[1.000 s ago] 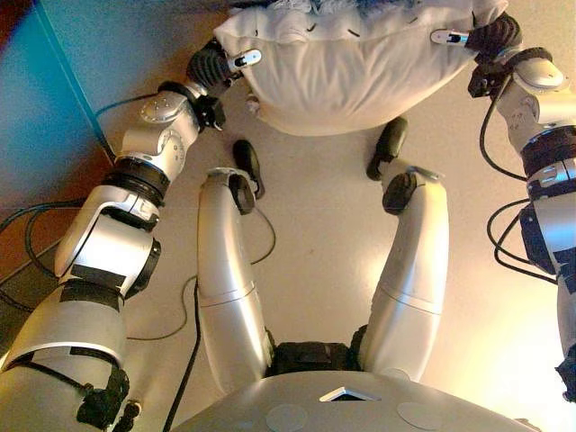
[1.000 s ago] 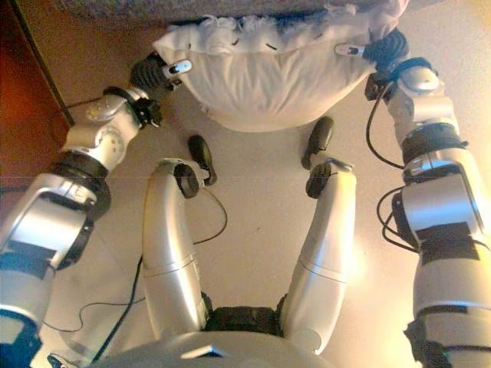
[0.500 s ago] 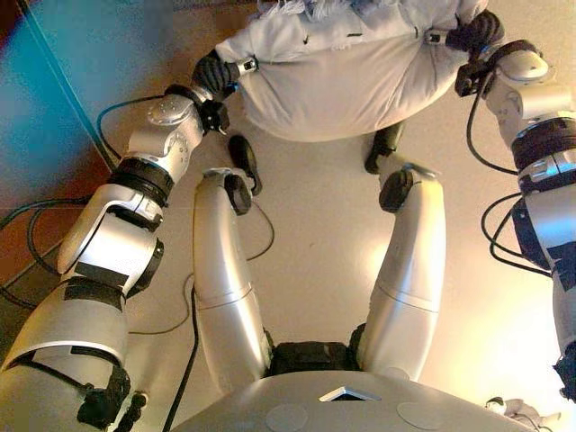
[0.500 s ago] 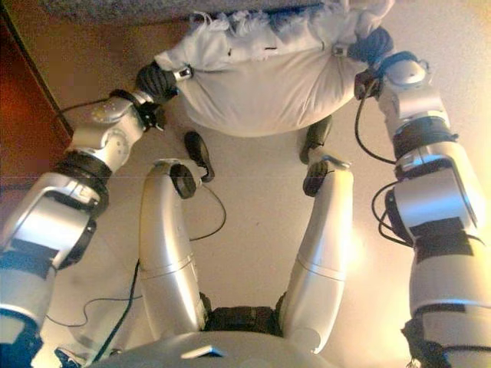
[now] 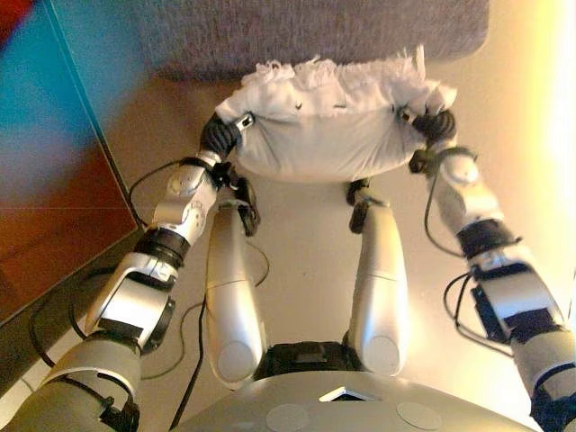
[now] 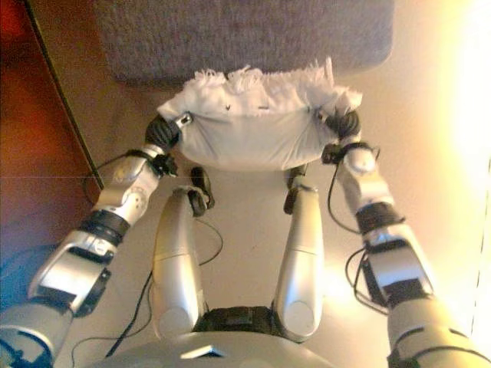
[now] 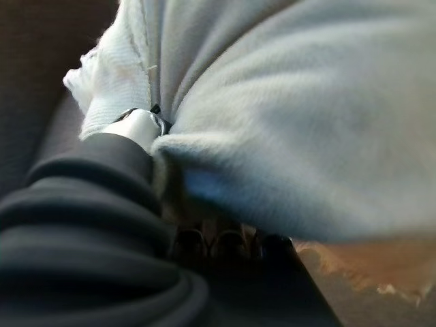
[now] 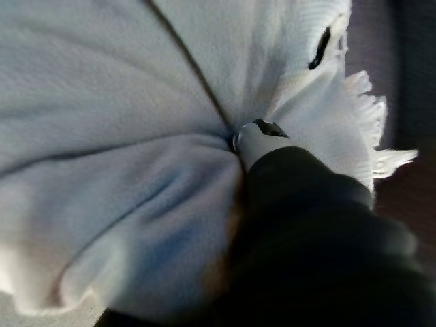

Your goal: Pick up the cushion and take it to the sofa

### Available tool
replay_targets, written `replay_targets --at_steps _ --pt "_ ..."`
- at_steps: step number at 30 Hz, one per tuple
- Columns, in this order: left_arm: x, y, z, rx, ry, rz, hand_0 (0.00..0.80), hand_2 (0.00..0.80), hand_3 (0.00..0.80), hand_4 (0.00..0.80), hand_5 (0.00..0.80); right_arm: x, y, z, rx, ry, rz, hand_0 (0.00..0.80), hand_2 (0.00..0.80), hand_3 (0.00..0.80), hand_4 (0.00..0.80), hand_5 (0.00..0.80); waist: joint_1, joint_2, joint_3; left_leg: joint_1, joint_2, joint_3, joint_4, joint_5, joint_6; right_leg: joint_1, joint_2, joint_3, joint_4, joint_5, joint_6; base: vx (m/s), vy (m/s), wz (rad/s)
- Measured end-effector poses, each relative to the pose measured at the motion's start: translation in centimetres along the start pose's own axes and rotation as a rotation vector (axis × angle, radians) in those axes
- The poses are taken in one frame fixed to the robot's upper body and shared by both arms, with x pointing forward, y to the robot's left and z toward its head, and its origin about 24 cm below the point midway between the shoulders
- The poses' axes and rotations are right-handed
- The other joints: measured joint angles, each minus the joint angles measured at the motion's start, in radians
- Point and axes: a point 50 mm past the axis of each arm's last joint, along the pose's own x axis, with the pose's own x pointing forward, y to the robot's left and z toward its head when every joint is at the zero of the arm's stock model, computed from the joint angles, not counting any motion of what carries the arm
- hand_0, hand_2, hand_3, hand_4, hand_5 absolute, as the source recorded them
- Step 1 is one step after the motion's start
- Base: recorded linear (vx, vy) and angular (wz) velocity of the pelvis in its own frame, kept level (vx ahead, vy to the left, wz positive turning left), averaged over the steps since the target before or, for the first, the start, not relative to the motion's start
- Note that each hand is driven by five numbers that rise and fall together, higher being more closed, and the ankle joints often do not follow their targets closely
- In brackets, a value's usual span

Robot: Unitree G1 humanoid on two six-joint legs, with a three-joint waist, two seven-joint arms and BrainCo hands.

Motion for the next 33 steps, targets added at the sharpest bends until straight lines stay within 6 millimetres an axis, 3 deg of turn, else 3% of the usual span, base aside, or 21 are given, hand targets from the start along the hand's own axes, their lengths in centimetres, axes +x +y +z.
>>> replay_targets --at_steps 2,4,6,7,13,15,17,18,22,25,33 --pt "-1.3 0.8 0.0 -0.015 -0.028 0.029 0.800 0.800 0.800 0.800 0.800 -0.9 0.6 -0.4 0.000 -0.005 0.030 0.800 0.800 0.800 0.800 0.800 0.001 -0.009 0.000 0.122 -0.040 -0.029 -0.075 0.010 -0.014 0.102 -0.001 0.002 -0.049 -0.001 0.002 0.400 0.091 -0.14" --pt "-2.8 0.9 -1.3 -0.046 -0.009 0.049 0.800 0.800 0.800 0.800 0.800 -2.0 0.8 -1.1 0.007 0.009 0.049 0.800 0.800 0.800 0.800 0.800 0.031 -0.013 -0.006 0.272 -0.098 -0.142 -0.156 0.005 -0.012 0.218 0.011 0.035 -0.109 0.007 0.010 0.278 0.067 -0.57" --pt "-3.7 1.1 -1.3 -0.058 -0.024 0.057 0.800 0.800 0.800 0.800 0.800 -2.4 0.7 -0.6 -0.006 -0.015 0.075 0.800 0.800 0.800 0.800 0.800 0.045 -0.014 -0.022 0.349 -0.103 -0.173 -0.216 -0.004 -0.030 0.271 0.018 0.053 -0.145 0.017 0.015 0.237 0.019 -0.49" --pt "-3.7 1.1 -1.1 -0.057 -0.032 0.054 0.800 0.800 0.800 0.800 0.800 -2.6 0.6 -0.4 -0.014 -0.024 0.082 0.800 0.800 0.800 0.800 0.800 0.045 -0.015 -0.023 0.367 -0.098 -0.169 -0.230 -0.002 -0.050 0.287 0.017 0.049 -0.150 0.017 0.016 0.194 -0.006 -0.11" --pt "-4.3 2.0 -0.9 -0.058 -0.022 0.082 0.800 0.800 0.800 0.800 0.800 -3.1 0.7 0.4 -0.020 -0.057 0.164 0.800 0.800 0.800 0.800 0.800 0.054 -0.017 -0.029 0.498 -0.081 -0.160 -0.282 0.017 -0.050 0.443 0.000 -0.021 -0.191 0.011 0.012 0.184 -0.022 0.21" --pt "-4.7 1.9 -1.8 -0.077 0.018 0.088 0.800 0.800 0.800 0.800 0.800 -4.1 0.4 -1.1 0.000 -0.011 0.161 0.800 0.800 0.800 0.800 0.800 0.048 -0.006 -0.079 0.524 -0.062 -0.127 -0.316 0.035 -0.049 0.505 -0.007 -0.061 -0.235 0.014 0.015 0.157 -0.035 0.44" --pt "-4.6 1.2 -2.3 -0.102 0.043 0.078 0.800 0.800 0.800 0.800 0.800 -5.0 -0.2 -2.6 0.037 0.041 0.135 0.800 0.800 0.800 0.800 0.800 0.023 0.004 -0.123 0.546 -0.014 -0.045 -0.348 0.062 -0.037 0.588 -0.018 -0.130 -0.288 0.016 0.014 0.186 0.054 0.81" --pt "-4.6 0.8 -2.8 -0.116 0.060 0.079 0.800 0.800 0.800 0.800 0.800 -5.5 -0.4 -3.6 0.069 0.074 0.118 0.800 0.800 0.800 0.800 0.800 0.027 -0.002 -0.161 0.597 -0.015 -0.019 -0.394 0.084 -0.049 0.636 -0.026 -0.148 -0.327 0.025 0.025 0.167 0.122 0.56" --pt "-5.0 1.7 -3.1 -0.093 0.081 0.145 0.800 0.800 0.800 0.800 0.800 -5.7 1.3 -5.6 0.165 0.149 0.123 0.800 0.800 0.800 0.800 0.800 0.040 -0.013 -0.277 0.704 -0.030 0.014 -0.482 0.105 -0.055 0.740 -0.023 -0.136 -0.446 0.067 0.042 0.112 0.068 -0.07" --pt "-5.1 2.2 -2.8 -0.071 0.071 0.182 0.800 0.800 0.800 0.800 0.800 -5.9 1.9 -6.1 0.156 0.174 0.144 0.800 0.800 0.800 0.800 0.800 0.049 -0.009 -0.359 0.764 -0.031 0.029 -0.555 0.125 -0.062 0.782 -0.015 -0.136 -0.500 0.078 0.044 0.092 0.030 -0.12" --pt "-5.6 1.8 -3.9 -0.095 0.116 0.173 0.800 0.800 0.800 0.800 0.800 -6.1 1.7 -6.7 0.143 0.219 0.094 0.800 0.800 0.800 0.800 0.800 0.047 -0.020 -0.424 0.856 -0.031 0.047 -0.649 0.156 -0.070 0.841 -0.006 -0.135 -0.522 0.076 0.040 0.067 0.102 -0.04"
